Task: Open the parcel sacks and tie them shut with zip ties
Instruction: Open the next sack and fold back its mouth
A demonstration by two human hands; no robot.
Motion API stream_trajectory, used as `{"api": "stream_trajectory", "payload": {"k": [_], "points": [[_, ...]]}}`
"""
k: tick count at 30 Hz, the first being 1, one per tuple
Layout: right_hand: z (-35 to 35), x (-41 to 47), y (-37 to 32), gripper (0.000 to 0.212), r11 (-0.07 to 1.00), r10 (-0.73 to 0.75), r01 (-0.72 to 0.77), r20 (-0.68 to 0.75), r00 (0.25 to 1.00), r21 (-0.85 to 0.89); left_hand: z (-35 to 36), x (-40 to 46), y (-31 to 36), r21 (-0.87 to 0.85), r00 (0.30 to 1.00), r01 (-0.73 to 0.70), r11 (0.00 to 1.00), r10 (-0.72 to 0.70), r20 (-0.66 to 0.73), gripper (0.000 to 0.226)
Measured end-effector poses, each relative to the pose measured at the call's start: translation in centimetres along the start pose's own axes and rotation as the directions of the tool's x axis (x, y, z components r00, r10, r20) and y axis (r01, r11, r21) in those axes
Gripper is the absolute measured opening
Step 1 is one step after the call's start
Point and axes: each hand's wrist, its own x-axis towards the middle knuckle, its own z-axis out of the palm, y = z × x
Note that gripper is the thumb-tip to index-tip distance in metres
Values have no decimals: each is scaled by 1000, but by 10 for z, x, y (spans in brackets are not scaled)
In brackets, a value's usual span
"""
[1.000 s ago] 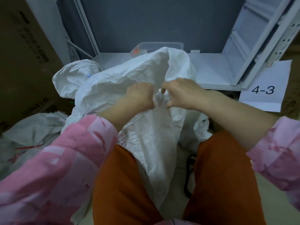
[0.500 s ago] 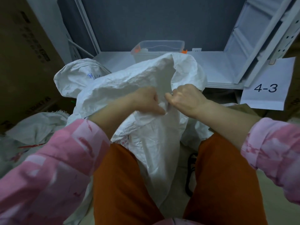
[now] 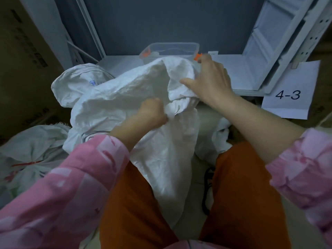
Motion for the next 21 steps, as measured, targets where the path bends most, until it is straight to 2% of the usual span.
{"api": "stream_trajectory", "payload": {"k": [2, 4, 6, 7, 9, 10, 11, 12, 13, 14, 18, 20, 21], "points": [[3, 9, 6, 34, 997, 72, -74, 65, 995, 27, 5, -3, 4, 11, 999, -40, 999, 40, -12, 40], [7, 17, 10, 46, 977, 138, -160, 158, 978, 141, 9, -9, 5, 43, 996, -83, 996, 85, -34, 38], [9, 25, 11, 47, 868, 266, -341, 242, 933, 361, 12, -15, 2, 90, 991, -104, 991, 111, -79, 34], [8, 30, 14, 43, 740, 356, -463, 300, 885, 488, 15, -19, 0, 106, 988, -103, 989, 114, -104, 32], [7, 43, 25, 37, 324, 511, -645, 446, 735, 692, 22, -27, -2, 137, 980, -106, 985, 127, -151, 28], [7, 49, 32, 35, 99, 546, -663, 517, 659, 742, 27, -32, -2, 164, 973, -116, 979, 145, -177, 26], [8, 53, 39, 34, -80, 563, -636, 561, 607, 768, 32, -37, -2, 190, 965, -131, 973, 169, -200, 24], [9, 55, 44, 34, -187, 571, -594, 579, 582, 782, 36, -41, -2, 199, 957, -145, 969, 188, -219, 23], [10, 55, 46, 33, -209, 564, -570, 574, 593, 795, 40, -43, -3, 191, 952, -155, 969, 198, -233, 22], [11, 53, 45, 30, -157, 547, -575, 555, 626, 803, 42, -43, -5, 173, 951, -154, 973, 193, -242, 22], [5, 38, 25, 18, 348, 494, -617, 421, 761, 706, 41, -33, -19, -19, 959, -33, 999, 26, -281, 21], [8, 29, 15, 32, 499, 478, -562, 331, 813, 660, 39, -28, -18, -91, 960, 9, 996, -34, -276, 23], [14, 25, 11, 44, 538, 456, -542, 317, 831, 646, 38, -27, -14, -113, 960, 12, 994, -43, -278, 23]]}}
